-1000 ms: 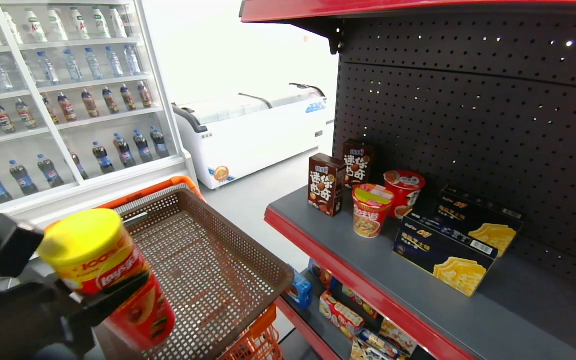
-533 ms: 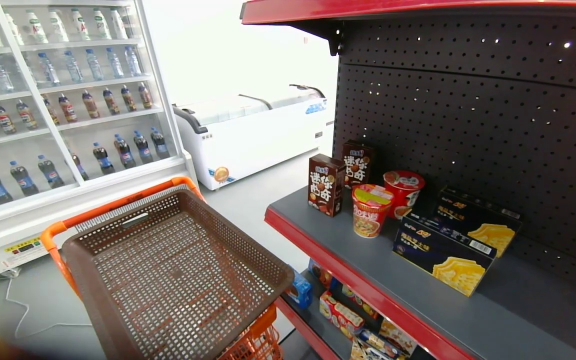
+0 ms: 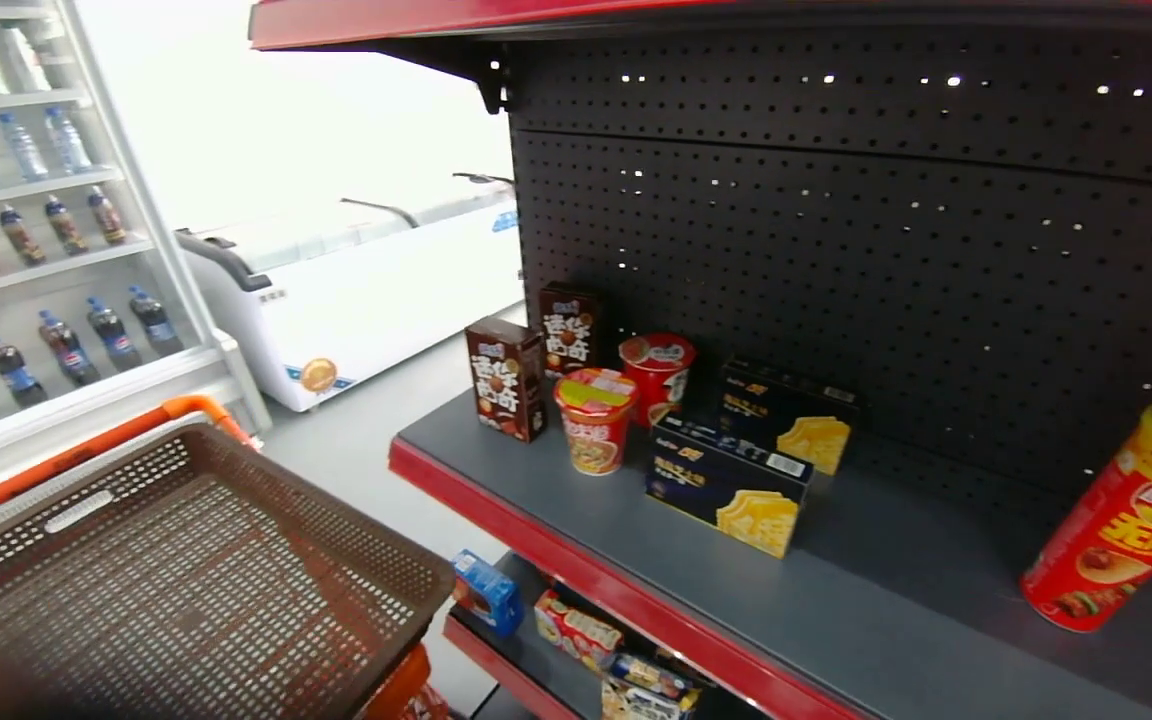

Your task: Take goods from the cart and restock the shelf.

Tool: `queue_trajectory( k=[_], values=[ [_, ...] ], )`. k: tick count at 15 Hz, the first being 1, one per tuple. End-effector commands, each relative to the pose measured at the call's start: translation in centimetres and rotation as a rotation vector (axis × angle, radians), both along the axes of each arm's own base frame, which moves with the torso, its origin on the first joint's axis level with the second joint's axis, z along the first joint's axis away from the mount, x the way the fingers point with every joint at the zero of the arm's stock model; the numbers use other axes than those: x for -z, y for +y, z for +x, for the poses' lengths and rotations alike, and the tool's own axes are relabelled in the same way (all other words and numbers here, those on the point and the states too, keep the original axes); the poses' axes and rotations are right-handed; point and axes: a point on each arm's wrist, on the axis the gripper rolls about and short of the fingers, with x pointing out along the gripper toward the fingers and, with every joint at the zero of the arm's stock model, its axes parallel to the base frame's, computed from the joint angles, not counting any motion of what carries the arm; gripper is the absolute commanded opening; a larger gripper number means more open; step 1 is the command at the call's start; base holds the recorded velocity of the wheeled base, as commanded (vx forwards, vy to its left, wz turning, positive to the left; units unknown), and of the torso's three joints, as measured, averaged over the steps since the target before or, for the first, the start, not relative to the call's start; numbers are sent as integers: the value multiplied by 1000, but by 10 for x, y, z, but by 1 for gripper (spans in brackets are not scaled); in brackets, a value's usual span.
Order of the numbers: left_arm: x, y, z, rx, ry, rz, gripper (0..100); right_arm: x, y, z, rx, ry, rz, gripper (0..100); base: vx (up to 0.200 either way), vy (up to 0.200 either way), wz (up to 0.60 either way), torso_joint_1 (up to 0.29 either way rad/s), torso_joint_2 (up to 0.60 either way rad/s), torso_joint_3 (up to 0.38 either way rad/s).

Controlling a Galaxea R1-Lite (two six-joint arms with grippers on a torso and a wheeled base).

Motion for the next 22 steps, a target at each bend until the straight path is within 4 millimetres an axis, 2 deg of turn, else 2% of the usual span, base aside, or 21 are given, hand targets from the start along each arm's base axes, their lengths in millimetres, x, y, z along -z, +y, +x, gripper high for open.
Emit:
queue_trajectory(
  k=[1,14,22],
  values=[
    [2,0,-1,1,-7,-1,0,0,0,0,0,0,0,100,0,0,-600,2,-2,7],
    [4,0,0,4,0,-1,0,0,0,0,0,0,1,100,0,0,-600,3,3,1],
    [5,0,0,2,3,-2,0,0,0,0,0,0,0,100,0,0,0,0,0,0]
  ],
)
